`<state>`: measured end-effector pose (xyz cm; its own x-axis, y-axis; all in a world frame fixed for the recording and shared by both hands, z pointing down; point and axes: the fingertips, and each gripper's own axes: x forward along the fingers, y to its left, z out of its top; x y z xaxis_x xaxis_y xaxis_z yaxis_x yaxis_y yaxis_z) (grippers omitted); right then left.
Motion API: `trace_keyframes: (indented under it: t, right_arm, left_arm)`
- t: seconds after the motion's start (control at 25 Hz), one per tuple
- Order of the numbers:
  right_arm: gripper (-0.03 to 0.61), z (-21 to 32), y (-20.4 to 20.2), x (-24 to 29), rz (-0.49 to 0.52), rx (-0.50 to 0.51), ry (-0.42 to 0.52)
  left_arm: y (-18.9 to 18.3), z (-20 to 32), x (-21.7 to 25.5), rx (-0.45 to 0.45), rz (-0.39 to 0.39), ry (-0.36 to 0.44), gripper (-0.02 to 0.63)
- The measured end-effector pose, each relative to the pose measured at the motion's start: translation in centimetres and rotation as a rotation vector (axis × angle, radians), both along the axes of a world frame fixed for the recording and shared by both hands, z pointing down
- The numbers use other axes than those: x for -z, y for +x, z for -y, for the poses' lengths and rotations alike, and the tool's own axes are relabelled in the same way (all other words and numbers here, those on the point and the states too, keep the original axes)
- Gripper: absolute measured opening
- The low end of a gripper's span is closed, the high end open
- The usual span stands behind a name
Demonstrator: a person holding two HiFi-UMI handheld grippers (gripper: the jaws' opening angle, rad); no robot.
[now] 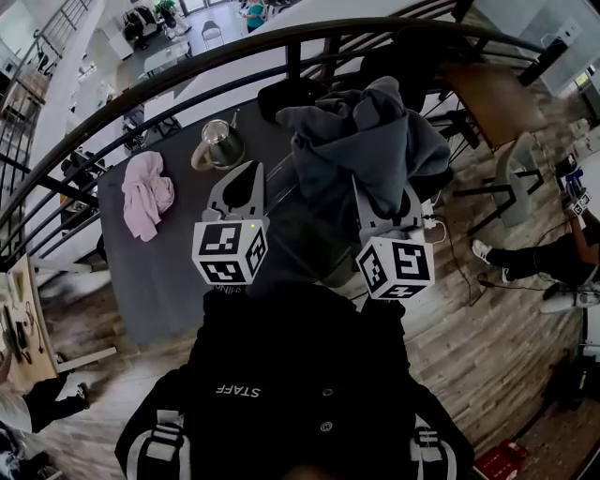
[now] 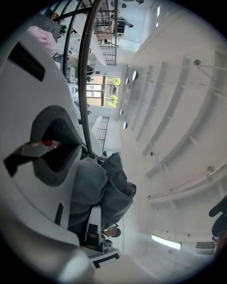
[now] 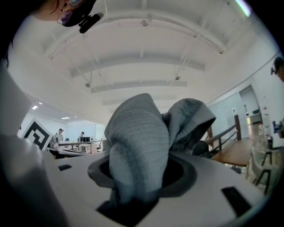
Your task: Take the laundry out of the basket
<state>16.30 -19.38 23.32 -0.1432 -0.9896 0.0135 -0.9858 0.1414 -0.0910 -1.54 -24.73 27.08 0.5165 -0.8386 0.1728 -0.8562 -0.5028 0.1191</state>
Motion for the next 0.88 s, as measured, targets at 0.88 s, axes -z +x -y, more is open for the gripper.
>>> trace_keyframes:
  t: [0.88]
  right_arm:
    - [0.230, 0.1, -1.1, 1.0, -0.035, 0.014, 0.072]
  left_arm:
    - [0.4, 0.8, 1.3, 0.018, -0.013, 0.060, 0.002]
